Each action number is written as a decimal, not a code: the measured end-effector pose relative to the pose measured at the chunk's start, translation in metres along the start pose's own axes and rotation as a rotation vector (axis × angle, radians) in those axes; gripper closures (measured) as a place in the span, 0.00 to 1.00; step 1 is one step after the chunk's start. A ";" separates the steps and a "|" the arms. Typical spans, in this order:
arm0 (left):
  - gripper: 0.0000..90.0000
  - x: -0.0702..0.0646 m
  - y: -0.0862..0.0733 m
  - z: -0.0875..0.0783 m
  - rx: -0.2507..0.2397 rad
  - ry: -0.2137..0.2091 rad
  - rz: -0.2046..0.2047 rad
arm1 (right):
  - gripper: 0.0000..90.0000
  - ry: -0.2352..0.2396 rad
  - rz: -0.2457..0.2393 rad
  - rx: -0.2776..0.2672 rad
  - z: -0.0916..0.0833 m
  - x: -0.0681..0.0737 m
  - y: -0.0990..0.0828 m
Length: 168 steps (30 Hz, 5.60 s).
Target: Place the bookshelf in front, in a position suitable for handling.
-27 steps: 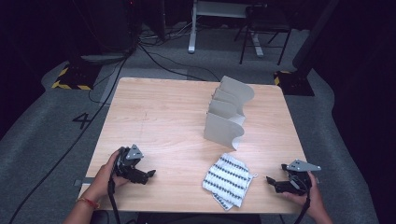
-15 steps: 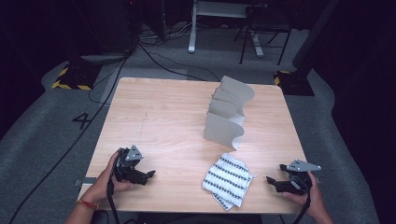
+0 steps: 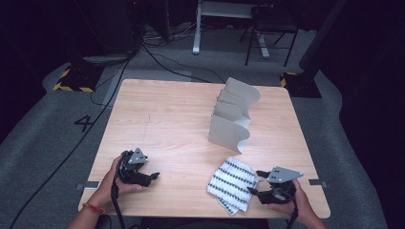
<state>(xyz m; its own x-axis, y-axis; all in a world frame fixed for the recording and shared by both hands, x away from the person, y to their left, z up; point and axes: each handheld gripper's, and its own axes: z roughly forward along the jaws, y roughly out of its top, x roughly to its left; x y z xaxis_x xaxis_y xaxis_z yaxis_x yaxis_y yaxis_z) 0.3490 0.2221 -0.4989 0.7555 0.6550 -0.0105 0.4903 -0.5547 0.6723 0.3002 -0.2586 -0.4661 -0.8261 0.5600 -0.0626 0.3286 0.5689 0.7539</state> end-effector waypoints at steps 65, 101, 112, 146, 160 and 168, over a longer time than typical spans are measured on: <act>0.73 -0.062 0.252 0.041 -0.269 -0.245 0.483 | 0.40 0.002 0.031 0.060 0.030 -0.008 -0.014; 0.58 -0.065 0.228 0.025 -0.215 -0.250 0.611 | 0.41 -0.085 0.107 0.076 0.014 -0.033 -0.028; 0.85 -0.048 0.228 0.026 -0.234 -0.245 0.527 | 0.41 -0.078 0.110 0.071 0.014 -0.034 -0.028; 0.77 -0.094 0.171 -0.047 -0.356 -0.270 0.310 | 0.40 -0.077 0.112 0.077 0.015 -0.035 -0.028; 0.67 -0.054 0.182 -0.026 -0.278 -0.115 0.310 | 0.39 -0.076 0.119 0.074 0.016 -0.036 -0.027; 0.70 -0.043 0.194 0.008 -0.215 -0.163 0.282 | 0.40 -0.059 0.099 0.075 0.014 -0.037 -0.029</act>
<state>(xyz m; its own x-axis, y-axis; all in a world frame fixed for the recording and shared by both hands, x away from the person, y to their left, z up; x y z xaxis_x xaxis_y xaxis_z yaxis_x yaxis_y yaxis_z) 0.4152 0.0825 -0.3743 0.9151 0.3929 0.0911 0.1644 -0.5696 0.8053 0.3274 -0.2870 -0.4948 -0.7604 0.6487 -0.0305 0.4420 0.5514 0.7075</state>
